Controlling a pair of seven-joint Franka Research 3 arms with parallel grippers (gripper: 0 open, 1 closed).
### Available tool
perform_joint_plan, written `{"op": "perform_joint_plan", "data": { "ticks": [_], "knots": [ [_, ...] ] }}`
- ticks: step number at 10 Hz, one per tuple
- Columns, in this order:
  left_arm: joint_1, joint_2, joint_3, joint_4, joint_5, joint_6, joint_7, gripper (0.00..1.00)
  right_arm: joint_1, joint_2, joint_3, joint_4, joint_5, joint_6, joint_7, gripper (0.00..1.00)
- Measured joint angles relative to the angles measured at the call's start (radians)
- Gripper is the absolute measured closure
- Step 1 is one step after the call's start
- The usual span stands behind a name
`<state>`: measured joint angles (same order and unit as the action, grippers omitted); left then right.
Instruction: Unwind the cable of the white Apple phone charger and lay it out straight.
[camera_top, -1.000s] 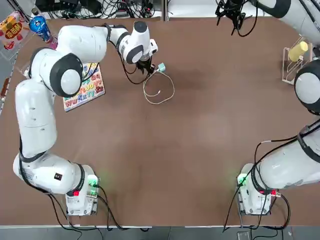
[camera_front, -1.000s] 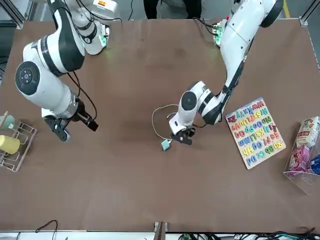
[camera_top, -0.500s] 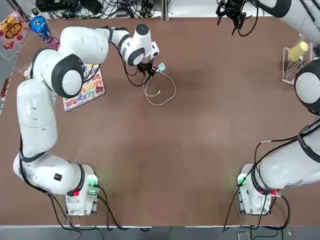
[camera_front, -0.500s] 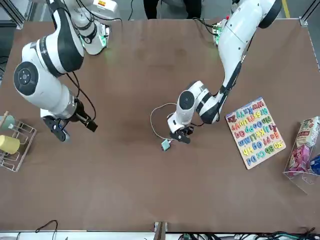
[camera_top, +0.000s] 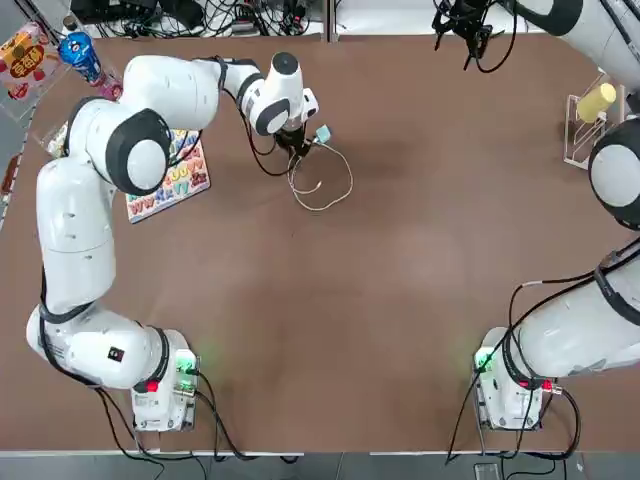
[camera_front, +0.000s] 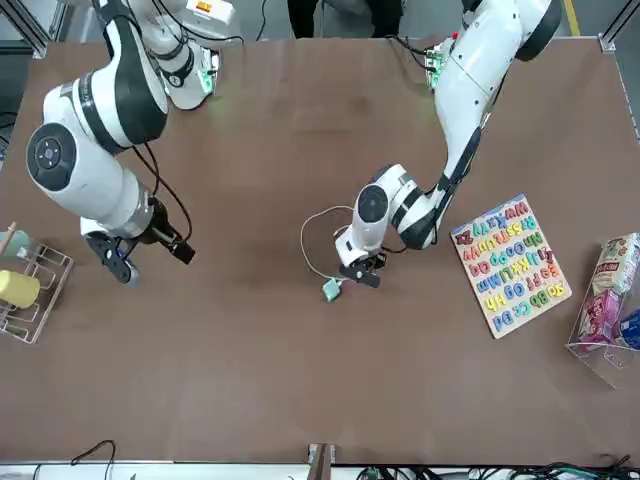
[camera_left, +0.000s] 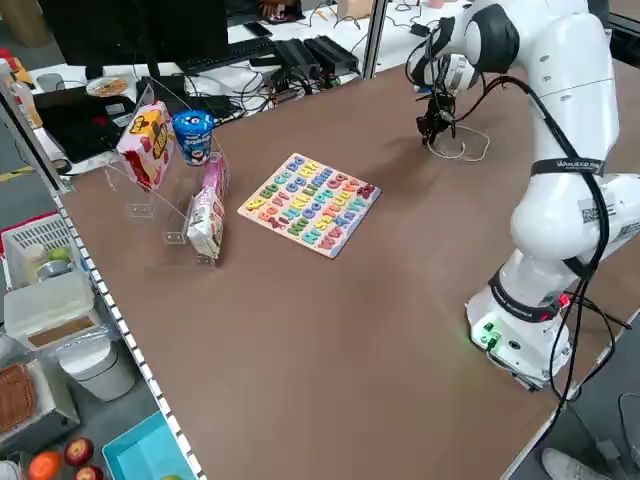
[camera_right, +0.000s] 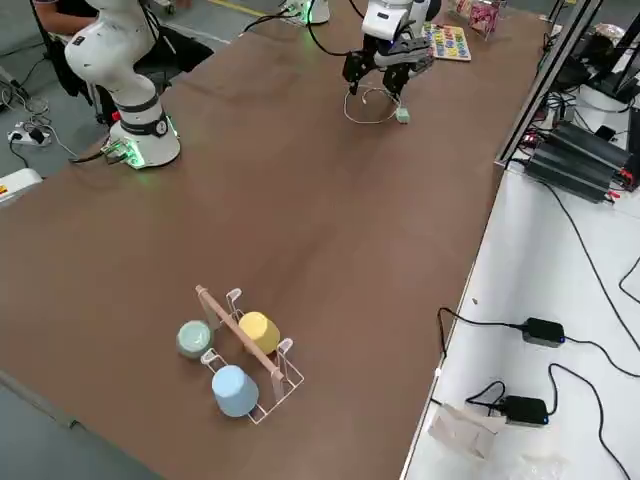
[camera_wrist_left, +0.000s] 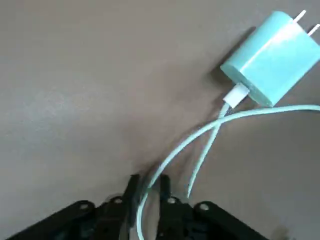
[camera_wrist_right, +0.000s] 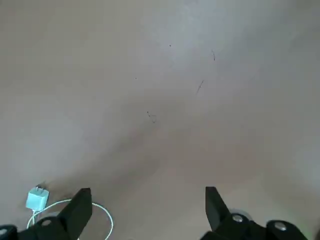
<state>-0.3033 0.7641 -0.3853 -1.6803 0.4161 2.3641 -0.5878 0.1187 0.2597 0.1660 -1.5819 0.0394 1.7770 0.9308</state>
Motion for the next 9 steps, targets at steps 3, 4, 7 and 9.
{"op": "perform_joint_plan", "data": {
  "ticks": [3, 4, 7, 9],
  "knots": [
    [0.01, -0.007, -0.001, 0.01, 0.0, -0.029, 0.0, 0.97, 0.0, 0.0, 0.0, 0.0, 0.0, -0.001, 0.0, 0.0],
    [0.012, -0.016, -0.004, 0.015, 0.0, -0.051, 0.0, 0.96, 0.0, 0.0, 0.0, 0.0, 0.0, -0.001, 0.001, 0.0],
    [0.015, -0.069, -0.023, 0.021, 0.0, -0.194, -0.001, 0.96, 0.003, 0.001, 0.002, 0.0, 0.0, 0.012, 0.044, 0.0],
    [0.014, -0.112, -0.064, 0.023, 0.0, -0.349, -0.001, 0.96, 0.03, 0.026, 0.006, -0.003, 0.0, 0.056, 0.13, 0.0]
  ]
}}
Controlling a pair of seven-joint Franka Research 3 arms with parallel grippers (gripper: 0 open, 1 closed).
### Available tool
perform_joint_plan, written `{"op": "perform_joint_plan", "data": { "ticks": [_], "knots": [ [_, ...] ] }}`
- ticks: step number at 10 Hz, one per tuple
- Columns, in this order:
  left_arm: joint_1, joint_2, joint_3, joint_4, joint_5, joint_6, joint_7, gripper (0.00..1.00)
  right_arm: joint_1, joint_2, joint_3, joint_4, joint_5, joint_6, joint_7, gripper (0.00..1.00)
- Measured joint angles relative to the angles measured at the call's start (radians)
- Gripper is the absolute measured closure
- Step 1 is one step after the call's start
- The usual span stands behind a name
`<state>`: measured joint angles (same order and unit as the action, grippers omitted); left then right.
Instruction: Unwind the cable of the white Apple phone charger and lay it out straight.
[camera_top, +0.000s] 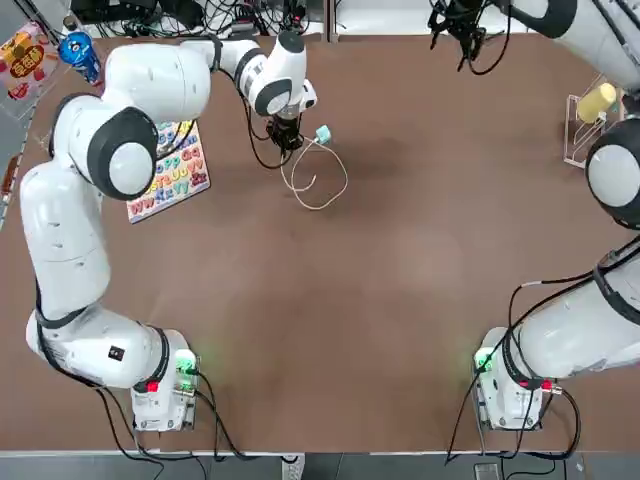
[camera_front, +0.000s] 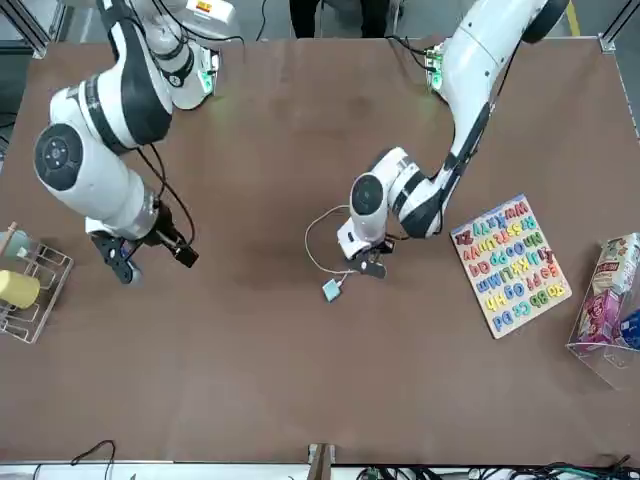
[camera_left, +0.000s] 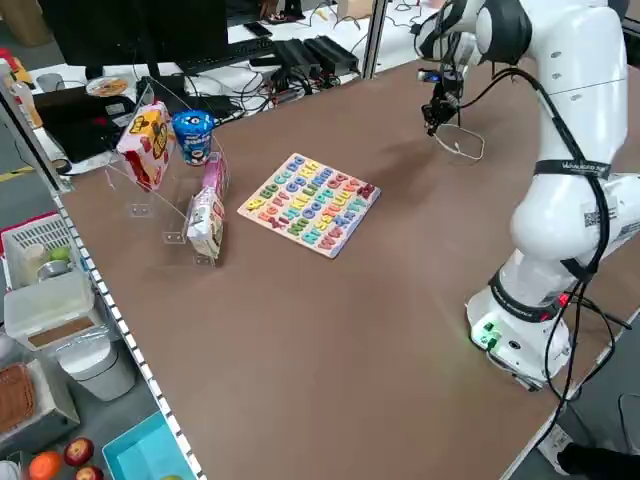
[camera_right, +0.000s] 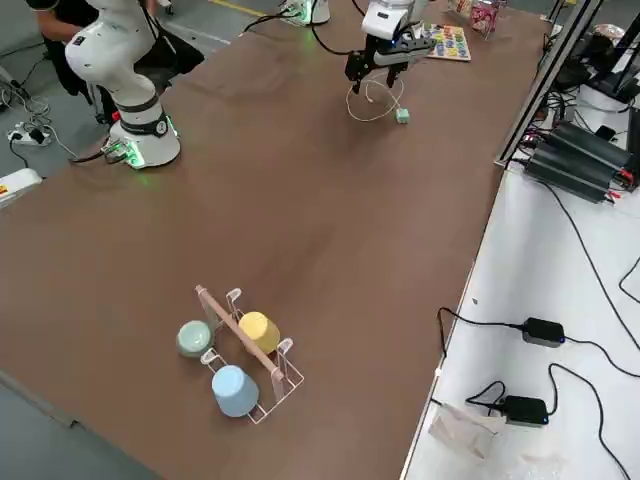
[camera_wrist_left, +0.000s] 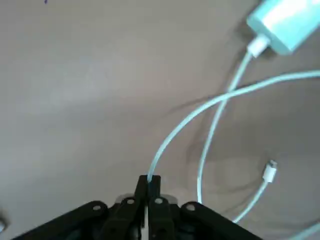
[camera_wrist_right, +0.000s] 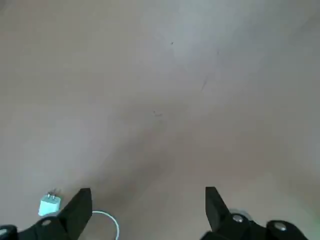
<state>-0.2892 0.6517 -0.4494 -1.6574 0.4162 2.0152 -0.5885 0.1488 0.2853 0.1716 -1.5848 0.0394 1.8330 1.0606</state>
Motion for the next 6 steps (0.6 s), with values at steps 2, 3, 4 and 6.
{"op": "perform_joint_plan", "data": {
  "ticks": [2, 3, 4, 6],
  "knots": [
    [0.0, -0.067, -0.024, 0.003, 0.0, -0.141, 0.021, 0.96, 0.062, 0.064, 0.002, -0.004, -0.002, 0.083, 0.128, 0.0],
    [0.0, -0.106, -0.032, 0.003, 0.0, -0.199, 0.031, 0.96, 0.09, 0.101, 0.002, -0.004, -0.007, 0.115, 0.183, 0.0],
    [0.0, -0.135, -0.04, 0.003, 0.0, -0.245, 0.039, 0.96, 0.107, 0.129, 0.001, -0.003, -0.011, 0.141, 0.23, 0.0],
    [0.001, -0.16, -0.071, 0.001, -0.006, -0.317, 0.04, 0.96, 0.128, 0.156, 0.002, 0.001, -0.014, 0.189, 0.307, 0.0]
  ]
}}
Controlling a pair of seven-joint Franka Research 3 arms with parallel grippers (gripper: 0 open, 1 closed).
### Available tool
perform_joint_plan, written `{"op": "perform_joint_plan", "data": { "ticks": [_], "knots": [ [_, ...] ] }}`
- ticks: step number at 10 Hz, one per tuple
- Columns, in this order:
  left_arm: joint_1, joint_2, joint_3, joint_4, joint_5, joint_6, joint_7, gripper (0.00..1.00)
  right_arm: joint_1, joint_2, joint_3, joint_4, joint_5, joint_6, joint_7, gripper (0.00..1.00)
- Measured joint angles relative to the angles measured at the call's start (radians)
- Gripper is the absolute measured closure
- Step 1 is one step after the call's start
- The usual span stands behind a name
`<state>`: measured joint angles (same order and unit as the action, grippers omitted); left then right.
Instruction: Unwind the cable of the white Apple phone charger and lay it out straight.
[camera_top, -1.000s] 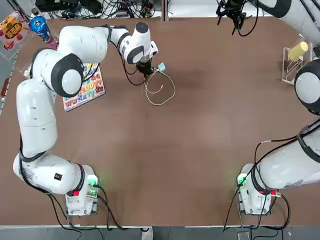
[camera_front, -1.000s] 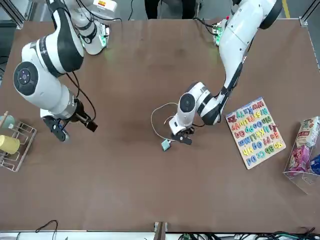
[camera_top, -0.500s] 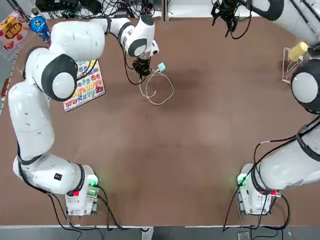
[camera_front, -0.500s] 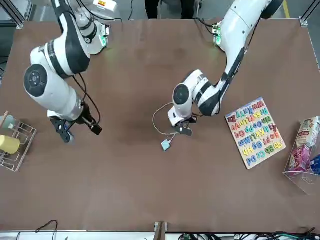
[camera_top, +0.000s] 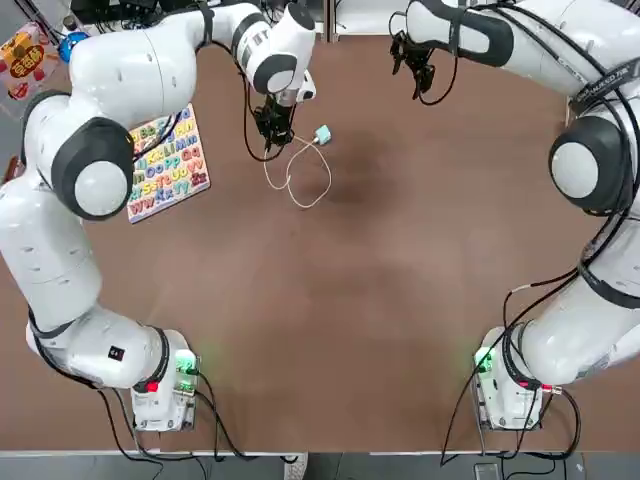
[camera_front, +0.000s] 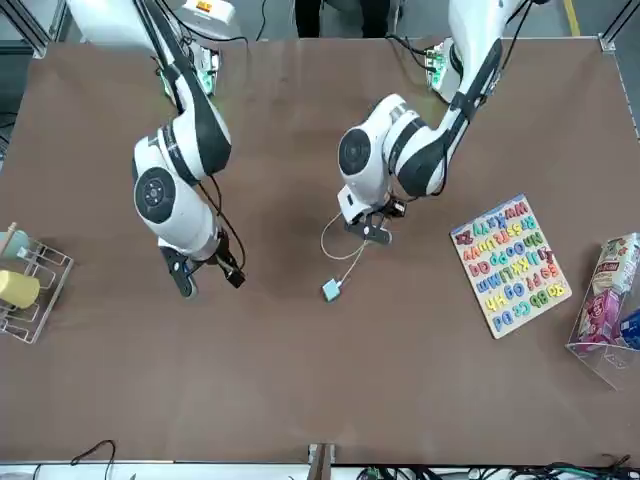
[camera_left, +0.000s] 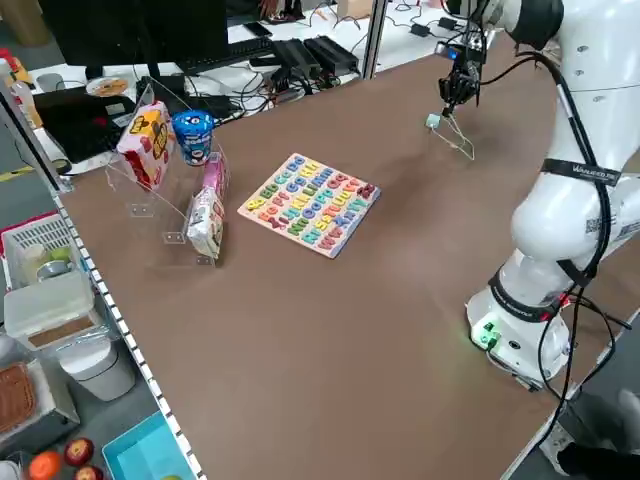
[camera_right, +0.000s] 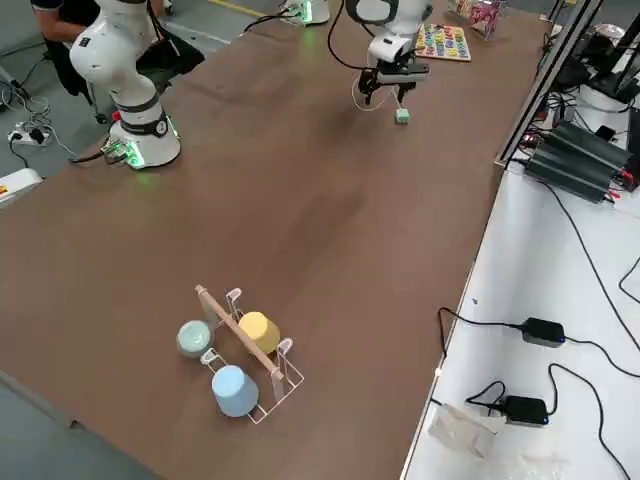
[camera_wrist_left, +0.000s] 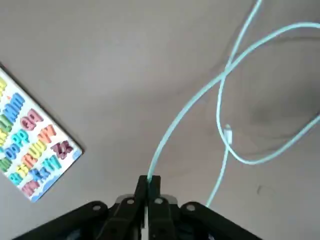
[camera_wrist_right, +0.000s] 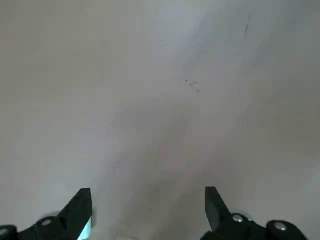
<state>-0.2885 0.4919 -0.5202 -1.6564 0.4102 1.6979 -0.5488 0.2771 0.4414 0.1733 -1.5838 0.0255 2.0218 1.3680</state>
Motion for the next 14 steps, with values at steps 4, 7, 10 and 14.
{"op": "perform_joint_plan", "data": {
  "ticks": [4, 7, 10, 14],
  "knots": [
    [-0.005, -0.059, -0.097, -0.026, -0.04, -0.1, -0.022, 0.96, 0.049, 0.04, 0.0, 0.047, -0.009, 0.008, 0.067, 0.0],
    [-0.016, -0.06, -0.108, -0.061, -0.04, -0.175, -0.01, 0.96, 0.049, 0.044, -0.004, 0.05, -0.011, 0.007, 0.067, 0.0],
    [-0.014, -0.014, -0.119, -0.071, -0.042, -0.175, -0.001, 0.96, 0.078, 0.095, -0.003, 0.102, -0.04, 0.007, 0.097, 0.0],
    [-0.009, -0.095, -0.216, -0.067, -0.082, -0.24, -0.008, 0.96, 0.132, 0.193, -0.003, 0.203, -0.07, 0.009, 0.147, 0.0]
  ]
}}
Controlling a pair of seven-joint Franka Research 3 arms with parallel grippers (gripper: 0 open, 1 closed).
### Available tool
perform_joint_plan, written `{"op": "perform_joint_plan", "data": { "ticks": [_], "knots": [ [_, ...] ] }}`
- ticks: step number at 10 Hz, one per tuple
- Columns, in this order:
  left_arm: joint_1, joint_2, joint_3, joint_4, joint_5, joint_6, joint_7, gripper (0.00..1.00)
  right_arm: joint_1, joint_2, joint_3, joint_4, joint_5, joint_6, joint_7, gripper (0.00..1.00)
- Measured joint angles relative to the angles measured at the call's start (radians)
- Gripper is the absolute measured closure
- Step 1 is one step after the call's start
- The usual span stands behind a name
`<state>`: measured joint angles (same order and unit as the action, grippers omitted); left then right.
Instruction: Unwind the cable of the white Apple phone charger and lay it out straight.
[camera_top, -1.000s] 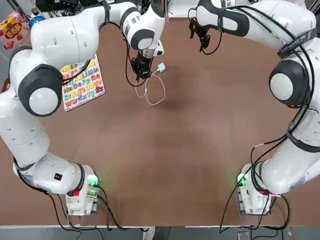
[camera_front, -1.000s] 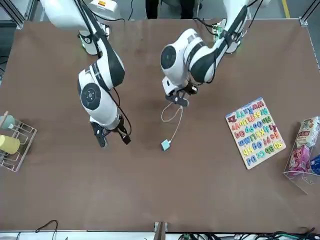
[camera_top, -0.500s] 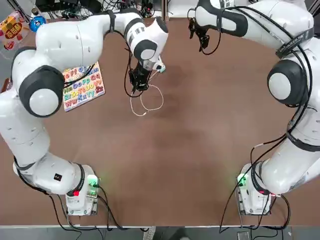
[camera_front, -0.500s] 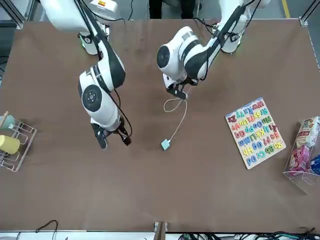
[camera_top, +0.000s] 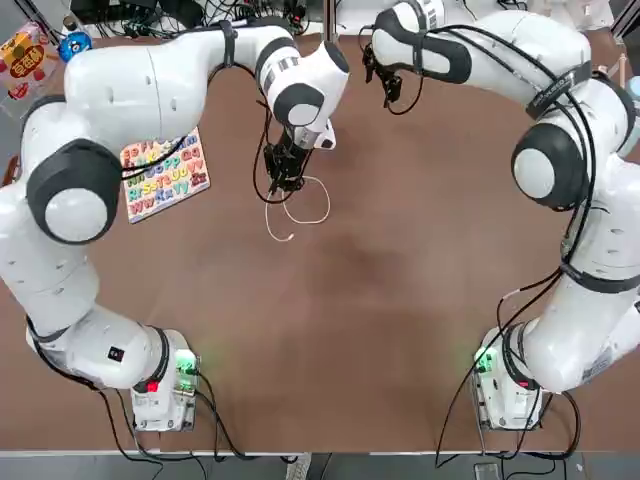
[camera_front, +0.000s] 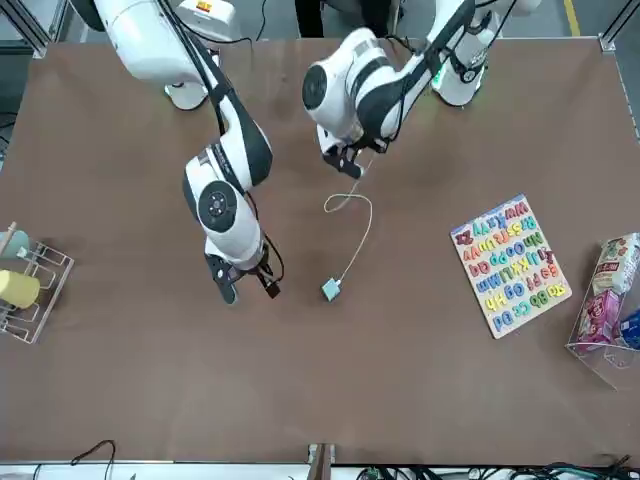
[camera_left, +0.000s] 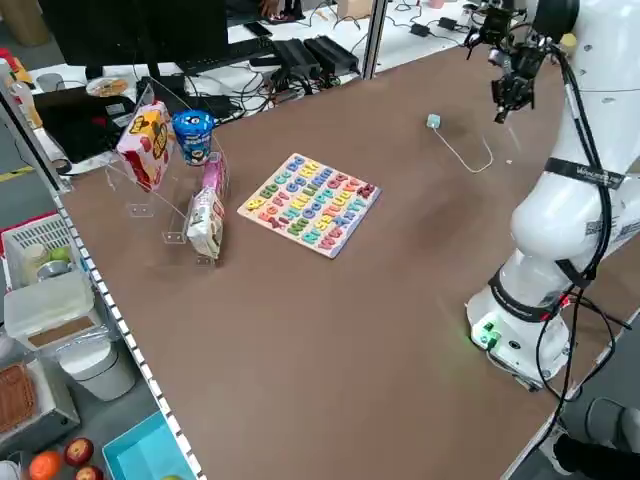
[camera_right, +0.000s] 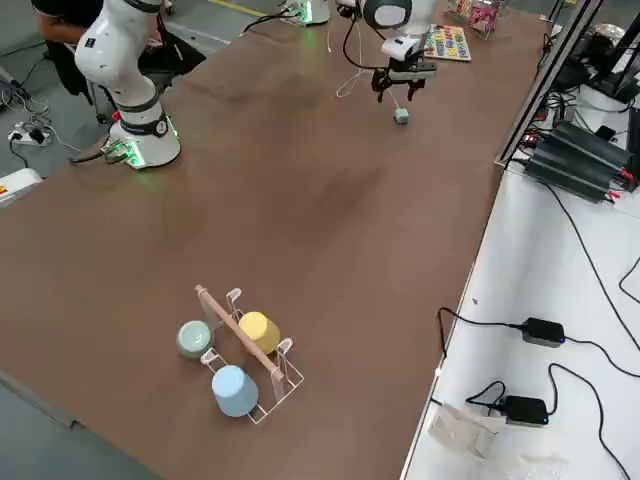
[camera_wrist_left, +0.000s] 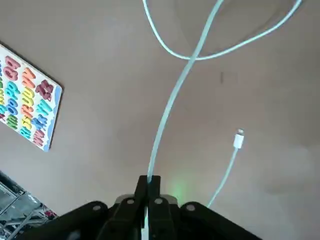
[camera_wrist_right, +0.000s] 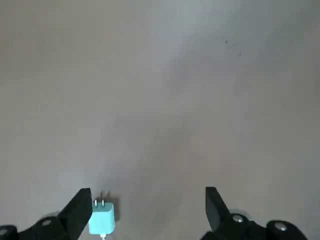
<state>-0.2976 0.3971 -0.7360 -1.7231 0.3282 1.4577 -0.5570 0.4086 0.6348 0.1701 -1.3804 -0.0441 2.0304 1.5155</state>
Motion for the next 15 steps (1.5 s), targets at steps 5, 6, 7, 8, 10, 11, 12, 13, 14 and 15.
{"op": "perform_joint_plan", "data": {
  "ticks": [5, 6, 7, 8, 10, 11, 12, 13, 14, 15],
  "knots": [
    [0.0, -0.166, -0.115, -0.038, -0.125, -0.006, -0.018, 0.96, 0.103, 0.141, -0.018, 0.146, -0.04, 0.007, 0.01, 0.0],
    [-0.001, -0.187, -0.142, -0.038, -0.149, -0.006, -0.027, 0.96, 0.126, 0.172, -0.032, 0.183, -0.041, 0.008, 0.01, 0.0],
    [-0.001, -0.215, -0.159, -0.038, -0.185, -0.006, -0.03, 0.96, 0.144, 0.204, -0.039, 0.216, -0.048, 0.015, 0.009, 0.0],
    [-0.001, -0.244, -0.174, -0.039, -0.218, -0.006, -0.03, 0.96, 0.16, 0.234, -0.04, 0.242, -0.058, 0.038, 0.009, 0.0],
    [-0.001, -0.283, -0.212, -0.041, -0.256, -0.006, -0.03, 0.96, 0.181, 0.273, -0.042, 0.266, -0.063, 0.075, 0.004, 0.0],
    [-0.001, -0.291, -0.225, -0.042, -0.267, -0.006, -0.031, 0.96, 0.189, 0.284, -0.042, 0.273, -0.063, 0.085, 0.0, 0.0],
    [-0.001, -0.294, -0.231, -0.043, -0.275, -0.006, -0.031, 0.96, 0.199, 0.295, -0.043, 0.275, -0.064, 0.101, 0.0, 0.0],
    [-0.001, -0.293, -0.238, -0.045, -0.277, -0.005, -0.031, 0.96, 0.208, 0.31, -0.043, 0.277, -0.071, 0.12, -0.005, 0.0],
    [-0.001, -0.294, -0.247, -0.048, -0.284, -0.005, -0.031, 0.96, 0.217, 0.333, -0.044, 0.286, -0.08, 0.135, -0.013, 0.0],
    [-0.001, -0.294, -0.254, -0.05, -0.291, -0.005, -0.035, 0.96, 0.227, 0.356, -0.044, 0.297, -0.087, 0.15, -0.024, 0.0]
  ]
}}
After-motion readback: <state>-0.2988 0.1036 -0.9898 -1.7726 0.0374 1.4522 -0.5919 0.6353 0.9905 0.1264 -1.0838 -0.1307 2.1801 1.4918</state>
